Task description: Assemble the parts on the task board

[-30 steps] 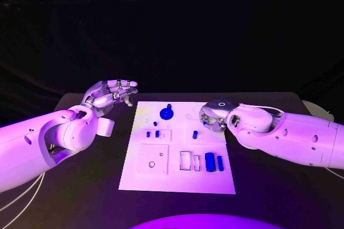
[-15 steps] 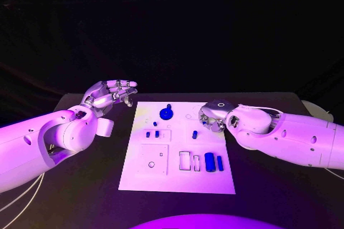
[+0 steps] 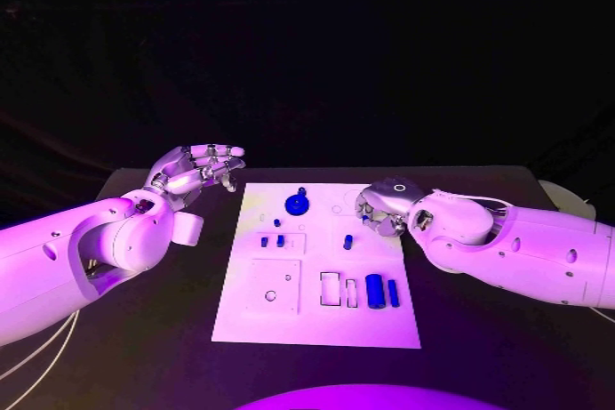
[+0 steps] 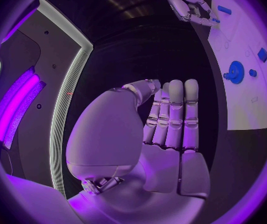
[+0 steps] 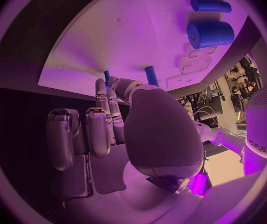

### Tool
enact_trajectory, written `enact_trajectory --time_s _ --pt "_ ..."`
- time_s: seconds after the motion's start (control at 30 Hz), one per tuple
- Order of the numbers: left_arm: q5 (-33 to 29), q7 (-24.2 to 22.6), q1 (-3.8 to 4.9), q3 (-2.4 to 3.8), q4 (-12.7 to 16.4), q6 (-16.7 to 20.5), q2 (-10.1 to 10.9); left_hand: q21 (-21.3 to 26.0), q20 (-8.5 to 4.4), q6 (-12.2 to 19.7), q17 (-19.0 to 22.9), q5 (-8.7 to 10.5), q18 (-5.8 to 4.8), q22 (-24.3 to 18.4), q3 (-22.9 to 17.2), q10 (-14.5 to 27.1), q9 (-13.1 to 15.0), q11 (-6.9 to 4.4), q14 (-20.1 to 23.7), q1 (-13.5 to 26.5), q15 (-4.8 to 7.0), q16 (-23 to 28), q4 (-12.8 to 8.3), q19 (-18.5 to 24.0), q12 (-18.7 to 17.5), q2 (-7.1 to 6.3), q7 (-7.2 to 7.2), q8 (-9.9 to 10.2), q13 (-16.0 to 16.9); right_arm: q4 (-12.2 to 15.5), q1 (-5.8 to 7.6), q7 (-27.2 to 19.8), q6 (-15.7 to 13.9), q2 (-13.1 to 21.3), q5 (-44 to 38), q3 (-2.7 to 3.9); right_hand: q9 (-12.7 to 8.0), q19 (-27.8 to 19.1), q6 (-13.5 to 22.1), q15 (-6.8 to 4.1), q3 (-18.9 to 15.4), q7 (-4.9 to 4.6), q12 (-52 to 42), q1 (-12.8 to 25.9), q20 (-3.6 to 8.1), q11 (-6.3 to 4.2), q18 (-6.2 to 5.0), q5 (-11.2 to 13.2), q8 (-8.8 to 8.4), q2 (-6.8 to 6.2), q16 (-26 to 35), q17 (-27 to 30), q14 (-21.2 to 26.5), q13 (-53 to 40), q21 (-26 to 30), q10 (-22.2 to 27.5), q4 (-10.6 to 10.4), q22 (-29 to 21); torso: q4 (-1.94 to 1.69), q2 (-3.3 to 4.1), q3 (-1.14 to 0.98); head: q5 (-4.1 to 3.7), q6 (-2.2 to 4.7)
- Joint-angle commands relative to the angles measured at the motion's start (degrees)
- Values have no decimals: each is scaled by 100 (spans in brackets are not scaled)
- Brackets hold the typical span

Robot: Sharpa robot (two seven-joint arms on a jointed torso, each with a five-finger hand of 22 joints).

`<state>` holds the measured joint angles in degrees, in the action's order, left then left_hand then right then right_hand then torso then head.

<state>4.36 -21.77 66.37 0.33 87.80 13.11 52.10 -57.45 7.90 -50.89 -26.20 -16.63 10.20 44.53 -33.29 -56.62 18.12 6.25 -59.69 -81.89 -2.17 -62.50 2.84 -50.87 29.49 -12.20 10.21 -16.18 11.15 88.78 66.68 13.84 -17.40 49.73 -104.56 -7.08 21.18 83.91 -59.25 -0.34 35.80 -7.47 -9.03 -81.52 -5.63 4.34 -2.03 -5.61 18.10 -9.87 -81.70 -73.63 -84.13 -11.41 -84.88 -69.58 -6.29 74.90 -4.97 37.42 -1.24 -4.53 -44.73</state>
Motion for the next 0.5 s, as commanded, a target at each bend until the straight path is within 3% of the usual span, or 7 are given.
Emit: enact_trajectory --time_s 0.03,0.23,0.37,0.5 --pt "-24 -19 -2 3 2 -82 -18 -8 -38 1 8 -11 41 8 8 46 2 13 25 -51 1 28 -39 0 20 11 30 3 10 85 11 11 -449 42 -105 10 11 365 -19 -47 3 7 36 33 36 -86 87 -11 36 -6 -10 1 -251 5 -38 -88 48 1281 0 -1 2 -3 4" --pt "-24 -16 -6 3 -12 -89 -32 -8 -38 1 8 -11 41 8 8 46 2 13 25 -51 1 28 -39 0 20 11 30 3 10 337 36 -12 -641 186 -63 35 16 379 -20 -48 1 7 42 40 37 -87 94 -18 38 -17 -11 0 -251 5 -65 -92 59 1295 3 0 3 5 6" --pt "-24 -13 -10 3 -17 -91 -46 -8 -38 1 8 -11 41 8 8 46 2 13 25 -51 1 28 -39 0 20 11 30 3 10 657 47 -49 -746 287 33 53 19 388 -22 -48 -1 6 45 46 37 -87 98 -21 40 -24 -14 -8 -253 6 -81 -97 64 1303 6 -2 5 34 -2" --pt "-24 -12 -14 3 -22 -91 -76 -8 -38 1 8 -11 41 8 8 46 2 13 25 -51 1 28 -39 0 20 11 30 3 10 988 38 -119 -873 282 117 60 21 384 -22 -49 0 6 49 46 38 -88 96 -29 40 -28 -8 6 -251 6 -74 -98 71 1300 -5 -1 4 126 2"
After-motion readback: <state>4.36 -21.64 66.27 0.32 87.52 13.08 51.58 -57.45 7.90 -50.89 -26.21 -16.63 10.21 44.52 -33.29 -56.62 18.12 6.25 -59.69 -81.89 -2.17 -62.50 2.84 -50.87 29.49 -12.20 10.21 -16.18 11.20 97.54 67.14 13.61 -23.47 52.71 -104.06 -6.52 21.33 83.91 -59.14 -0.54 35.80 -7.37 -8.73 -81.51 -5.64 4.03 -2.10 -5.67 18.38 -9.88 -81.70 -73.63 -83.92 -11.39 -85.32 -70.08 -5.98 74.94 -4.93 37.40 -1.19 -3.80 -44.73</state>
